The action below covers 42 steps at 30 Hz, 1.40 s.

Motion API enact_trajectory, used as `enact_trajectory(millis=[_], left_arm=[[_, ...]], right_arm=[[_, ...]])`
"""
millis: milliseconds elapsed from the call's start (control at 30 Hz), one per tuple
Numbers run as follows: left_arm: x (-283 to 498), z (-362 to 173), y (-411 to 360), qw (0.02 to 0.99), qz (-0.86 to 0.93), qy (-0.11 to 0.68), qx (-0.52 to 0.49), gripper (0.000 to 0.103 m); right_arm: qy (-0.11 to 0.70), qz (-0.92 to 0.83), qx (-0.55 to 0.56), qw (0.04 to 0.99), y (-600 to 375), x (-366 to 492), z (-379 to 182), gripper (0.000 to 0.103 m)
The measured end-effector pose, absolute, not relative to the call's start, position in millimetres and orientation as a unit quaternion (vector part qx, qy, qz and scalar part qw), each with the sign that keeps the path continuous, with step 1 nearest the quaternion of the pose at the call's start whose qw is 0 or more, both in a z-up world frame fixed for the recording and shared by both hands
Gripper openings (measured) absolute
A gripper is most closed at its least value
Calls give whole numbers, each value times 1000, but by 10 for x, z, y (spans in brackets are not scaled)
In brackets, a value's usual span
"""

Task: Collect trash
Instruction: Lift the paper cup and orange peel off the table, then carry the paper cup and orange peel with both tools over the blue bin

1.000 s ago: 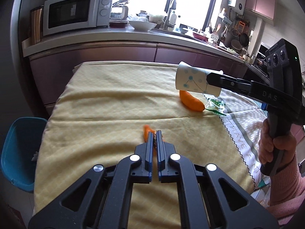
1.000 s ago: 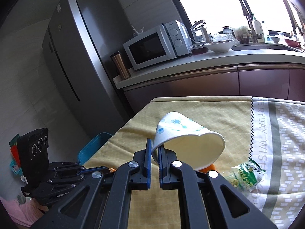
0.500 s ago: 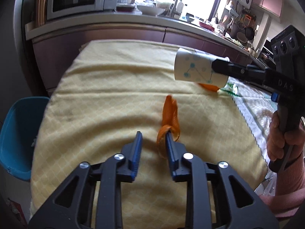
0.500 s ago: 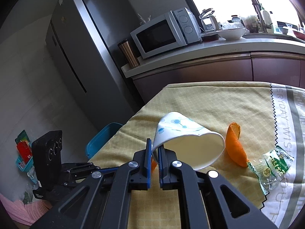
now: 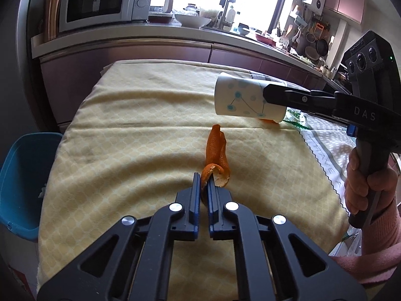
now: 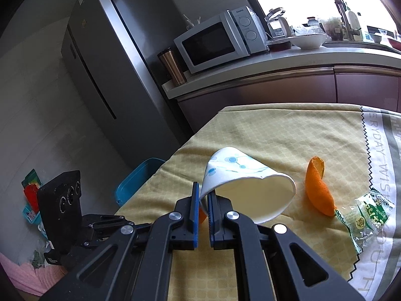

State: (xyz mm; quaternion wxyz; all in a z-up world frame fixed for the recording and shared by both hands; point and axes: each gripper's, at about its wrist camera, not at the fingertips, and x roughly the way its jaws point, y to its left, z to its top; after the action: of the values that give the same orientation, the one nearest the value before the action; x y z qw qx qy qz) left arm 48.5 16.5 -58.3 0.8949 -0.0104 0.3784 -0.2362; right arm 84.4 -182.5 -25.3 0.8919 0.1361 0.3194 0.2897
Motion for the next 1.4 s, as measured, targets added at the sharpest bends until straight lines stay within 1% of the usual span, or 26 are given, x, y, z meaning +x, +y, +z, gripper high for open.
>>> enact_trajectory(millis=[467, 1400], left_arm=[[340, -264, 571, 922, -183, 341, -19, 5], [164, -126, 1429, 941, -94, 322, -53, 5]], right_arm=[[310, 332, 127, 882, -1503, 833, -159, 5], [322, 401, 88, 853, -669, 988, -150, 5]])
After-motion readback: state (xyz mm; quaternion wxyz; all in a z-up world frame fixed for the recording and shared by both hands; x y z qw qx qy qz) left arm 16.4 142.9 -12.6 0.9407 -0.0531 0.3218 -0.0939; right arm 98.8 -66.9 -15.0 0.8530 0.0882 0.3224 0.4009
